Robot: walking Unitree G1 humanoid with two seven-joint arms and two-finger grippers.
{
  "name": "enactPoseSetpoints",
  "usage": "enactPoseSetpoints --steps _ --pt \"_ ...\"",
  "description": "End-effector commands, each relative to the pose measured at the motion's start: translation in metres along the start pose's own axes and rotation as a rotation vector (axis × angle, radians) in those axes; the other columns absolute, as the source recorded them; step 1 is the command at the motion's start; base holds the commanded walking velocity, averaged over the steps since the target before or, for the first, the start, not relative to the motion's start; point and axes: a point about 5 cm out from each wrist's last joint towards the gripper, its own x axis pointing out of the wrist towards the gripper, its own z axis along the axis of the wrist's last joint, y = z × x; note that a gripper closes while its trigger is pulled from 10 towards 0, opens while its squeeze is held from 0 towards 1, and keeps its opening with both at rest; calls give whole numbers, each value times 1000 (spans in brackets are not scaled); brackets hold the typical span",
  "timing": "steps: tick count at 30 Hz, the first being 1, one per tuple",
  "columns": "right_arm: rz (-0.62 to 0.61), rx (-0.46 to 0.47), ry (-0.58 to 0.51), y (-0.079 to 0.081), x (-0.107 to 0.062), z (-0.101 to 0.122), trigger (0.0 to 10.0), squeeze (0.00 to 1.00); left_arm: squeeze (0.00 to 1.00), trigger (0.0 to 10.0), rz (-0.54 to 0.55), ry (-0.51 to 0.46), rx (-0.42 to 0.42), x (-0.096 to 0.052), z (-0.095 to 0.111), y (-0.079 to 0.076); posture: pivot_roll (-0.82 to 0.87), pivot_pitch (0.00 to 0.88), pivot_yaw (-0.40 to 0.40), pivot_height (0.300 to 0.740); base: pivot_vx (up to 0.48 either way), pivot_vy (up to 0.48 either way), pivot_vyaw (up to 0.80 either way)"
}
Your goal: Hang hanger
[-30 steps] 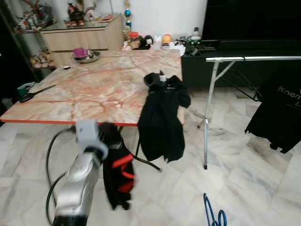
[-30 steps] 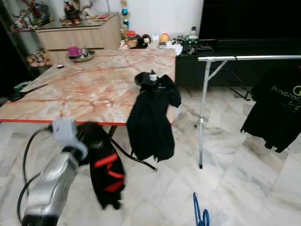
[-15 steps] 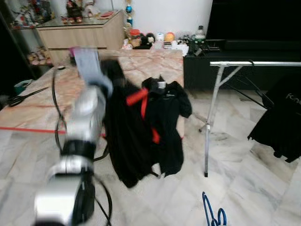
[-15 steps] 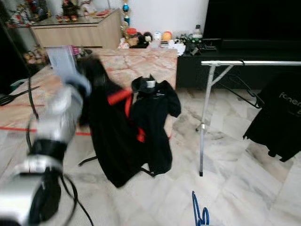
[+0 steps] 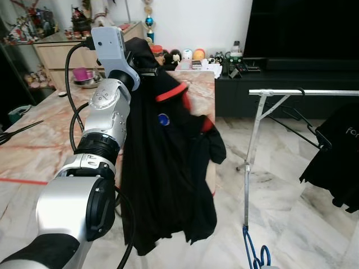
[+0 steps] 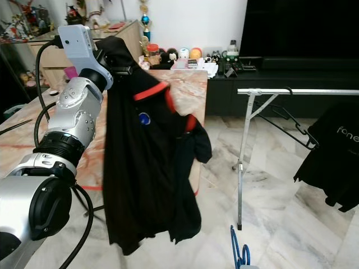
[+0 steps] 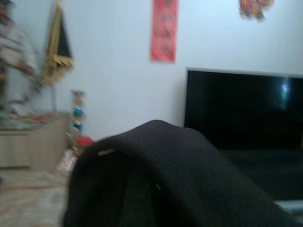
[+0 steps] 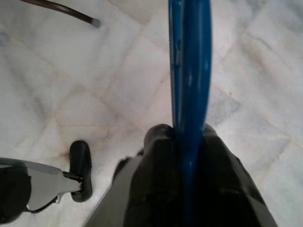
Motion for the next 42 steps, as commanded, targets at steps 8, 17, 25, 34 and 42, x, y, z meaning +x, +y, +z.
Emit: enactPoseSetpoints --steps 8,17,25,34,42 --pt "27 -5 25 9 0 -5 10000 0 0 10000 -103 153 92 -13 -30 -1 108 0 67 740 319 0 0" --pt "31 -9 33 10 -1 -8 10000 0 0 10000 -462 608 207 -119 -139 -10 122 0 76 740 0 0 0" --pt "37 -37 37 10 -1 -8 10000 0 180 10000 -459 623 155 -168 -134 -14 131 15 78 740 0 0 0" --pt "36 -58 31 10 0 -6 10000 0 1000 10000 -368 450 3 -163 -98 -28 131 29 80 740 0 0 0" --pt "27 -60 26 10 -1 -6 10000 0 1000 10000 -306 352 -91 -151 -77 -30 129 36 85 740 0 0 0"
